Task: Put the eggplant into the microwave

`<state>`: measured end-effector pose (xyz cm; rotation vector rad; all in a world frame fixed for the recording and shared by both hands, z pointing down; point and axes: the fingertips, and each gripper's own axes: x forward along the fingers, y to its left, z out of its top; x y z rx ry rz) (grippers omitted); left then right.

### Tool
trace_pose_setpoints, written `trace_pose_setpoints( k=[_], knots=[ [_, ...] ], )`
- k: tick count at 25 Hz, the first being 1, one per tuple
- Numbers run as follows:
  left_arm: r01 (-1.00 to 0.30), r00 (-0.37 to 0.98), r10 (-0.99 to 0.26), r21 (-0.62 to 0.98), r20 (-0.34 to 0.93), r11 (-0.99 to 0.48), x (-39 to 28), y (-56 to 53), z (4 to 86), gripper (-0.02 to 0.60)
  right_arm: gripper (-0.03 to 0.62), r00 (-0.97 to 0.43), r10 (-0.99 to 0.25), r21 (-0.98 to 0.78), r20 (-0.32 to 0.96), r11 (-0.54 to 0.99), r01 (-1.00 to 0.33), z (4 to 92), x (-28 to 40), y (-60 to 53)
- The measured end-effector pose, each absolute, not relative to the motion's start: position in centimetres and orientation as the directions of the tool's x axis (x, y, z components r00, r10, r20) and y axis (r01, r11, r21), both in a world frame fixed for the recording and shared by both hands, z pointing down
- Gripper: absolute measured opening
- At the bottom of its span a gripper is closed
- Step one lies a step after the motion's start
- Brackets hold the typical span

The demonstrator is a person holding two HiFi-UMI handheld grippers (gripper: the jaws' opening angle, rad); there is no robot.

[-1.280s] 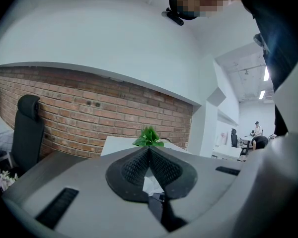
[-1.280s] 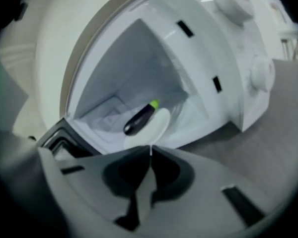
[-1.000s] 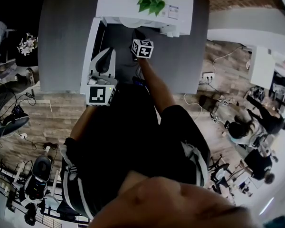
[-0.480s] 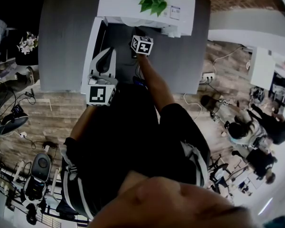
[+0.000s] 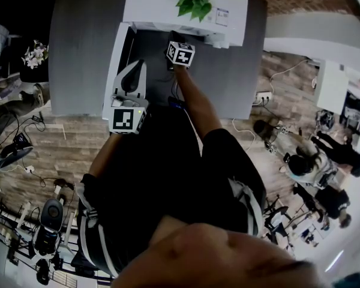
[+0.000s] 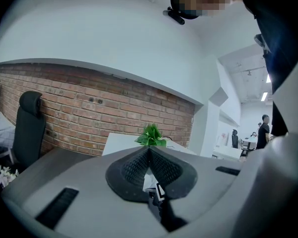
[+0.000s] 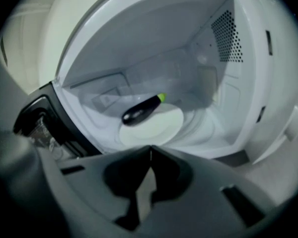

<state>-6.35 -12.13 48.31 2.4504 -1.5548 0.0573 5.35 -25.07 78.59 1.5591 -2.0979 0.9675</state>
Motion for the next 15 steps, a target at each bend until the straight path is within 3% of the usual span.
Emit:
trace_pose_setpoints(
  k=[15],
  knots=[
    [-0.899, 0.426, -0.886, 0.192, 0.180, -0.393, -6.7, -12.7, 48.7, 0.037, 0.032, -0.423, -0.674, -0.352, 0.606, 0.250, -0.902, 77.9, 1.4, -24.2]
  ],
)
